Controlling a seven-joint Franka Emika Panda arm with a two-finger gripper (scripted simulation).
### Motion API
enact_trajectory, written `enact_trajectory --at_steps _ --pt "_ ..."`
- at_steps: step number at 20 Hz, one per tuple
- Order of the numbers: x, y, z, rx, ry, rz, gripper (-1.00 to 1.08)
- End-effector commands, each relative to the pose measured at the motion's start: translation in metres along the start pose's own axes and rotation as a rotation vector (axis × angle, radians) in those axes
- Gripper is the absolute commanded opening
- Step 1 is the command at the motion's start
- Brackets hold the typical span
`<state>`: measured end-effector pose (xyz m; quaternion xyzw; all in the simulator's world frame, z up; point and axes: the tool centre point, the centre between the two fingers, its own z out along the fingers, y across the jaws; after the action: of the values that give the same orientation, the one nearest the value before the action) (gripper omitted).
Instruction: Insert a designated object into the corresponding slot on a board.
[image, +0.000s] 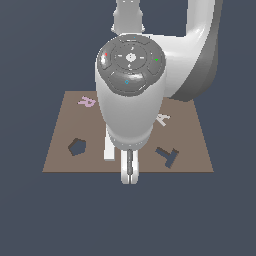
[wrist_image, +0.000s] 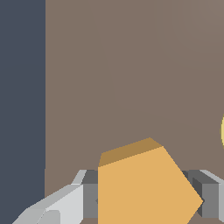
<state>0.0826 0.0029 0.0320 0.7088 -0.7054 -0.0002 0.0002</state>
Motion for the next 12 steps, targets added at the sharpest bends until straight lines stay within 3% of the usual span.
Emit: enact_trajectory --at_steps 1,12 --pt "0.000 0.000 -0.003 0.001 0.000 0.000 -1.00" --pt "0.019 0.005 -0.002 0.001 0.000 -0.040 -1.00"
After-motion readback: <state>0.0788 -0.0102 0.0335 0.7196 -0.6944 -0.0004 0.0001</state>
